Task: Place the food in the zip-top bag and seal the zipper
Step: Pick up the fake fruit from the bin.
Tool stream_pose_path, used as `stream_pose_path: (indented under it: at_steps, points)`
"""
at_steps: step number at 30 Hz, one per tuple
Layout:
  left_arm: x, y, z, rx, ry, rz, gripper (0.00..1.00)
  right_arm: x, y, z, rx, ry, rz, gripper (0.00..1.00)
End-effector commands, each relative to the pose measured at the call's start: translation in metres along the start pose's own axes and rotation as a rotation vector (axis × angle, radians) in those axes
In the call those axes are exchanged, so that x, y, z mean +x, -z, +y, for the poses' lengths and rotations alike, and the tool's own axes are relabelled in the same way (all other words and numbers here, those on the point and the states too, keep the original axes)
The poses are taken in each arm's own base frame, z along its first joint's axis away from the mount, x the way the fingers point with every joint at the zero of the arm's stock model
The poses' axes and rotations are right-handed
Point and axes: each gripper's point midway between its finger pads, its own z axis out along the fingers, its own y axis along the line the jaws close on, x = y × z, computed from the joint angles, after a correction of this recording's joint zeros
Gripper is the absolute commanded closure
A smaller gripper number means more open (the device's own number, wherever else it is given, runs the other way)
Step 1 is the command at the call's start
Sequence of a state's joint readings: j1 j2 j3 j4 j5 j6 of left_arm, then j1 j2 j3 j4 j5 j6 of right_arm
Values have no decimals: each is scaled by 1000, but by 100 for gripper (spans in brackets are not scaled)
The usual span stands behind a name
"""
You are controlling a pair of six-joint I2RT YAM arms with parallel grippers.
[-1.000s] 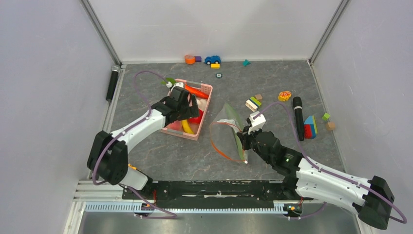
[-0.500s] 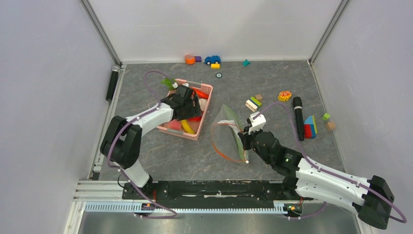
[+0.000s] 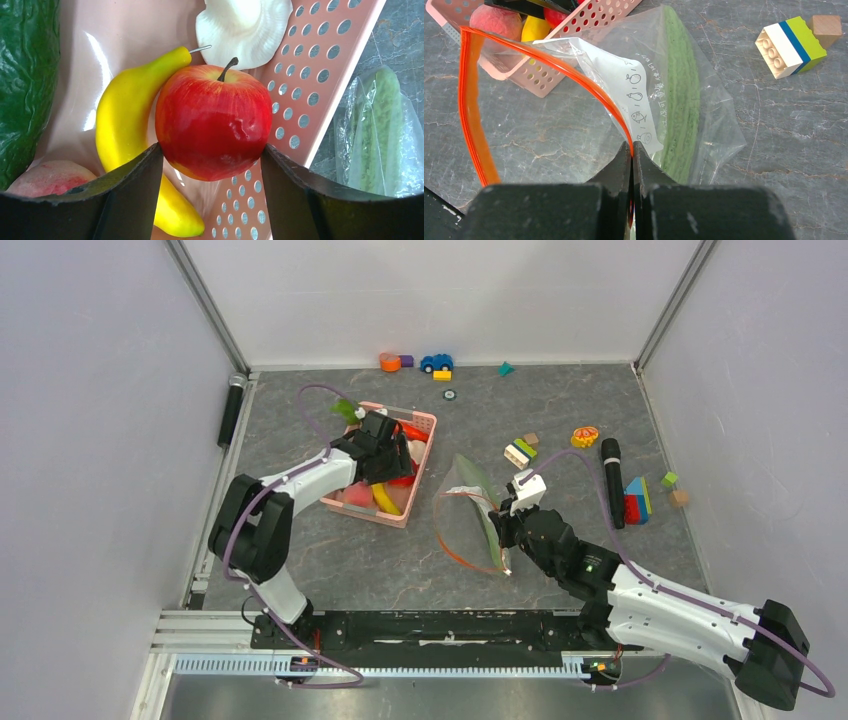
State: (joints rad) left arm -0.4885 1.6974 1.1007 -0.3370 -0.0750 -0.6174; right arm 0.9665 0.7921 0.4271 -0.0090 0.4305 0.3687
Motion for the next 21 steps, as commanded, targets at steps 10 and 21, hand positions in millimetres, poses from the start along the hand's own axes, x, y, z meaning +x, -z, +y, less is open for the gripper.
stream_pose_path:
  at_steps: [10,21]
  points:
    - [-16,111,-7,172,45,-229,84,-13,5,-4,64,-26,60,100]
    - [-19,184,-8,376,59,-460,80,-85,79,-82,527,-36,41,100]
